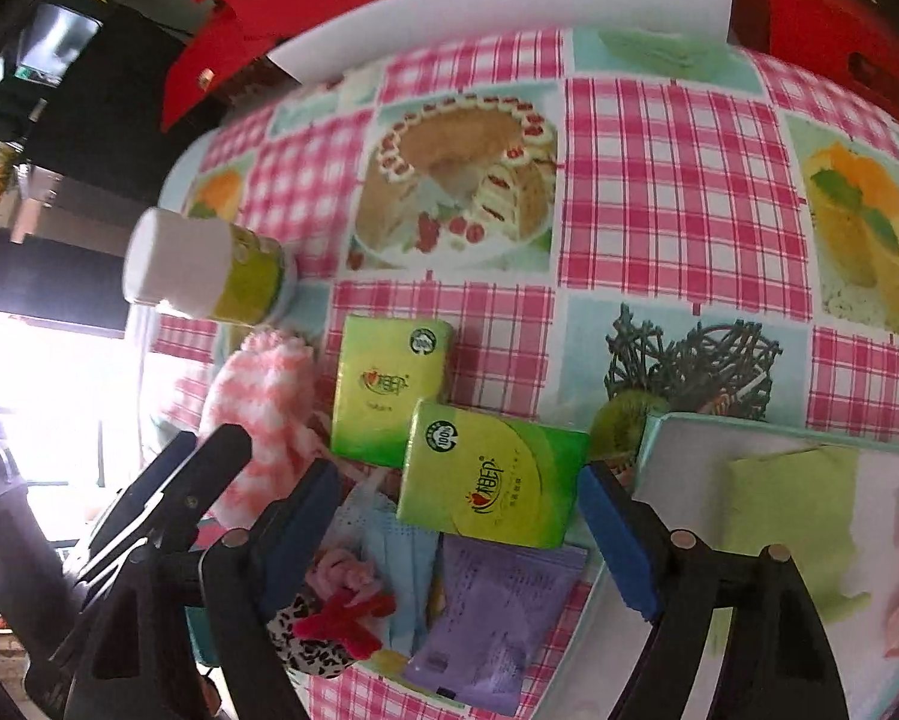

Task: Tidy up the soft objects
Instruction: 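Grasp the striped sock with the left tool while the right tool grasps a green tissue pack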

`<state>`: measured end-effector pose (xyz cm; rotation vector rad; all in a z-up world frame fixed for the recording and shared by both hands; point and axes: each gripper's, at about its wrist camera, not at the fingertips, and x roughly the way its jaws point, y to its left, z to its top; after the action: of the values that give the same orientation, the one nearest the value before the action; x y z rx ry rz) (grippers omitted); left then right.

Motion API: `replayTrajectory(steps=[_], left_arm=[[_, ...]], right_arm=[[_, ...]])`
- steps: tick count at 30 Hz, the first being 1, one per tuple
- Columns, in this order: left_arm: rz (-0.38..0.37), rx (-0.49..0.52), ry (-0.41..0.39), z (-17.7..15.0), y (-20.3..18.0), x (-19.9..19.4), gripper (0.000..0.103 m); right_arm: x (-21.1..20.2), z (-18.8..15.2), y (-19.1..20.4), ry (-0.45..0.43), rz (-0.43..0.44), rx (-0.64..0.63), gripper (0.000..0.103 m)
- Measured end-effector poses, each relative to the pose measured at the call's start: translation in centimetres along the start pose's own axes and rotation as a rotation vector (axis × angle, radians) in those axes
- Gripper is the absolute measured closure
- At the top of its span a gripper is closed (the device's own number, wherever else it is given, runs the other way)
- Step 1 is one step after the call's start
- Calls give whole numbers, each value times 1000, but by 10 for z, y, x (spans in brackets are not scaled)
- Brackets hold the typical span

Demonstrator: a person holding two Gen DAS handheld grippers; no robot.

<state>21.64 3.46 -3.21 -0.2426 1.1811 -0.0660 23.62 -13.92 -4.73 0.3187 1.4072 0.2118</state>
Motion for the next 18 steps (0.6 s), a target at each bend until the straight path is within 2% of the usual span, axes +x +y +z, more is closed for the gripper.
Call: replayTrajectory(steps=[9, 18], left_arm=[[-12, -20, 42, -2, 6, 12, 31], [-37, -34, 33, -1, 10, 11, 33]], right_arm=[[10, 0, 8, 6, -53, -17, 19], [14, 0, 11, 14, -105, -22, 23]])
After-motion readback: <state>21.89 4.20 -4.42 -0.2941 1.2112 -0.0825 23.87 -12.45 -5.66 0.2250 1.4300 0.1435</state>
